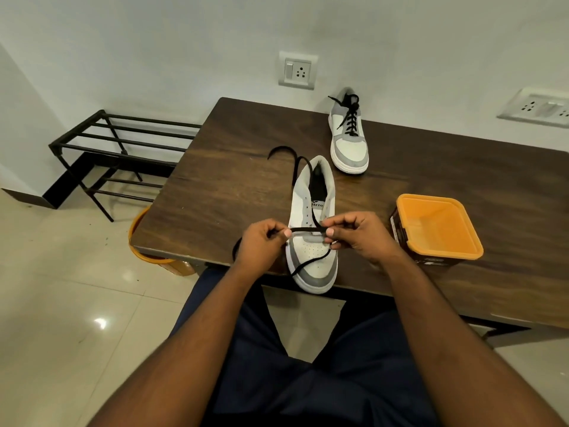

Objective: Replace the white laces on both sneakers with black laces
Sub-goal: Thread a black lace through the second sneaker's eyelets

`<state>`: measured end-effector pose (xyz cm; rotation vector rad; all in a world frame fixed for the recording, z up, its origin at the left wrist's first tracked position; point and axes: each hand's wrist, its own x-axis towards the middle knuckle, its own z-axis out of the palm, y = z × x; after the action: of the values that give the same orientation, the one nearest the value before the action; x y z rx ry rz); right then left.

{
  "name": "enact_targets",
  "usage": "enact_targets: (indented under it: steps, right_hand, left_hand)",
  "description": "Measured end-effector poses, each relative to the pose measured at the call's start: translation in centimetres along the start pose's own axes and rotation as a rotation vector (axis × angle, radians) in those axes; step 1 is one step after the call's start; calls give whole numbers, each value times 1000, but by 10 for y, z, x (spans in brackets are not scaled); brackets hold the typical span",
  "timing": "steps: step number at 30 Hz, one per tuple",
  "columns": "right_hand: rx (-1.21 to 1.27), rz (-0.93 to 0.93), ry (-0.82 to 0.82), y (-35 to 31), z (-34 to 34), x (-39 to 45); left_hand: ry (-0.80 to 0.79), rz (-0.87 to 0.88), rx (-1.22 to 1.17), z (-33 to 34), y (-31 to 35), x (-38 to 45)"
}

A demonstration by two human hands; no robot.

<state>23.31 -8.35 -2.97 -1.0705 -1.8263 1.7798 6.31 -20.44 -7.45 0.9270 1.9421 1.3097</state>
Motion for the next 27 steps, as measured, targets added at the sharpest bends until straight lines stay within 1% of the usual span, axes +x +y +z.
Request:
enact_targets:
  steps: [3, 6, 7, 9, 12, 17, 22, 25, 27]
  right_hand:
    - [31, -26, 72, 0, 7, 1]
    - [47, -70, 93, -2, 21, 1]
    - [58, -80, 81, -3, 25, 2]
    - [80, -76, 49, -4, 29, 3]
    - [113, -65, 40, -3, 30, 5]
    - [93, -56, 134, 5, 32, 9]
    - [-50, -12, 319, 16, 36, 16]
    - [-167, 17, 333, 17, 38, 18]
    - [-302, -9, 334, 18, 42, 18]
  left_hand:
    - [-100, 14, -16, -2, 2, 1]
    - [-250, 104, -164, 5, 22, -2]
    - [-254, 144, -190, 9, 25, -2]
    - [-178, 180, -219, 14, 28, -2]
    - [-94, 146, -307, 16, 24, -2]
    - [77, 43, -214, 18, 15, -2]
    - [149, 48, -14, 20, 9, 1]
    - [148, 70, 41, 22, 4, 2]
    - [148, 72, 52, 24, 3, 2]
